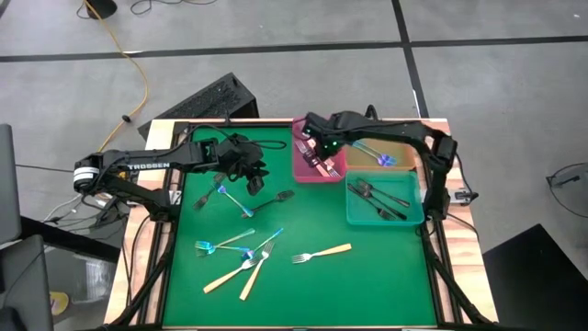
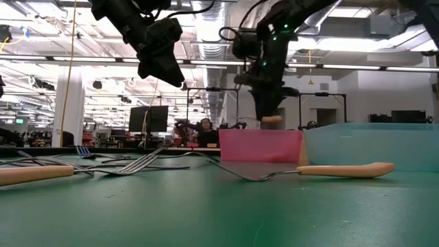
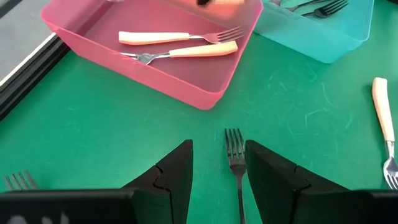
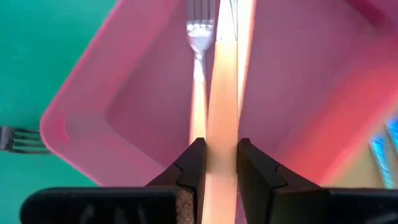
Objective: Sort silverware by color (type)
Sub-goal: Put the yellow fork into the pink bin
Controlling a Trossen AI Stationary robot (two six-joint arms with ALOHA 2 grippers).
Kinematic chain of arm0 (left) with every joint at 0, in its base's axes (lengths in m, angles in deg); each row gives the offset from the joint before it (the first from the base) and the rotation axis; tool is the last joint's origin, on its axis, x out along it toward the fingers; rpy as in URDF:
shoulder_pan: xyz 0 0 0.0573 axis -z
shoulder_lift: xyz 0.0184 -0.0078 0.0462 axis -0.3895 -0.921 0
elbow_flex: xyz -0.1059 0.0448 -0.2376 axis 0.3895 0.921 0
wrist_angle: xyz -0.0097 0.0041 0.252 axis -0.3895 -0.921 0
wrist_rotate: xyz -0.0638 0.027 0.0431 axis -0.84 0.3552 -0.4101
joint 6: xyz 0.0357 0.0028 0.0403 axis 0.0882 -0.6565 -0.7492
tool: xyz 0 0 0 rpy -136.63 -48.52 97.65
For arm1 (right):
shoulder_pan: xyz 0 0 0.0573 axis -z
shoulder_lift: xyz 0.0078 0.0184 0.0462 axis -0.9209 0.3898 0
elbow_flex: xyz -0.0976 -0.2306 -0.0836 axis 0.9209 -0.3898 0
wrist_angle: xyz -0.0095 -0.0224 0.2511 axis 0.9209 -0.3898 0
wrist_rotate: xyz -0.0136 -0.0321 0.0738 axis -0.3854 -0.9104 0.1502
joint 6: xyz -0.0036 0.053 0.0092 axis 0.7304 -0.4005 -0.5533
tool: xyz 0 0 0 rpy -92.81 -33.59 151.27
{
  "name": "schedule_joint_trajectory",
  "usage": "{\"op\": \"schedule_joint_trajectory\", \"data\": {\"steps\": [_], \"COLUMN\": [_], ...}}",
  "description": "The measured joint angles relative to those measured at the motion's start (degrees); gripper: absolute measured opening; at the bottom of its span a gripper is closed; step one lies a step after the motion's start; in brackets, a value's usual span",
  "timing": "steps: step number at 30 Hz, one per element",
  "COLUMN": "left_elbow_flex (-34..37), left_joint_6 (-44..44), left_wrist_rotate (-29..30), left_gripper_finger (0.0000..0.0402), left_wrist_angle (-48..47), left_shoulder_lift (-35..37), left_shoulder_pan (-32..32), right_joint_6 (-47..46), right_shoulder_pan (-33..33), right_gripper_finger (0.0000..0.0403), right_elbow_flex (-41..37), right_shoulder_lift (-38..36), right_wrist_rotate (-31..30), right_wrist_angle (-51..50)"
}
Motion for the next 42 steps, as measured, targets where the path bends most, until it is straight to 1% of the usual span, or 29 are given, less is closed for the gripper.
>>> {"op": "schedule_joint_trajectory", "data": {"steps": [7, 15, 20, 26, 36, 42], "left_elbow_flex": [0.0, 0.0, 0.0, 0.0, 0.0, 0.0], "left_joint_6": [0.0, 0.0, 0.0, -0.1, -0.2, -0.3], "left_wrist_rotate": [0.2, 0.1, 0.2, 0.3, 0.7, 1.4], "left_gripper_finger": [0.0129, 0.0129, 0.0129, 0.0129, 0.0129, 0.0129], "left_wrist_angle": [0.0, -0.1, -0.1, 0.0, -0.1, -0.1], "left_shoulder_lift": [0.0, 0.0, 0.0, 0.0, 0.0, 0.0], "left_shoulder_pan": [0.0, 0.0, 0.0, 0.0, 0.0, 0.0], "right_joint_6": [1.7, 3.0, 3.4, 3.0, 3.4, 3.4], "right_shoulder_pan": [0.7, 1.7, 1.7, 1.4, 1.1, 1.2], "right_gripper_finger": [0.0096, 0.0097, 0.0097, 0.0097, 0.0098, 0.0098], "right_elbow_flex": [0.0, -0.2, -0.2, -0.1, -0.1, -0.1], "right_shoulder_lift": [4.9, 7.4, 8.9, 10.6, 11.6, 11.6], "right_wrist_rotate": [0.2, 0.5, 1.0, 2.9, 3.3, 2.2], "right_wrist_angle": [0.3, 0.6, 2.8, 4.1, 4.7, 3.8]}}
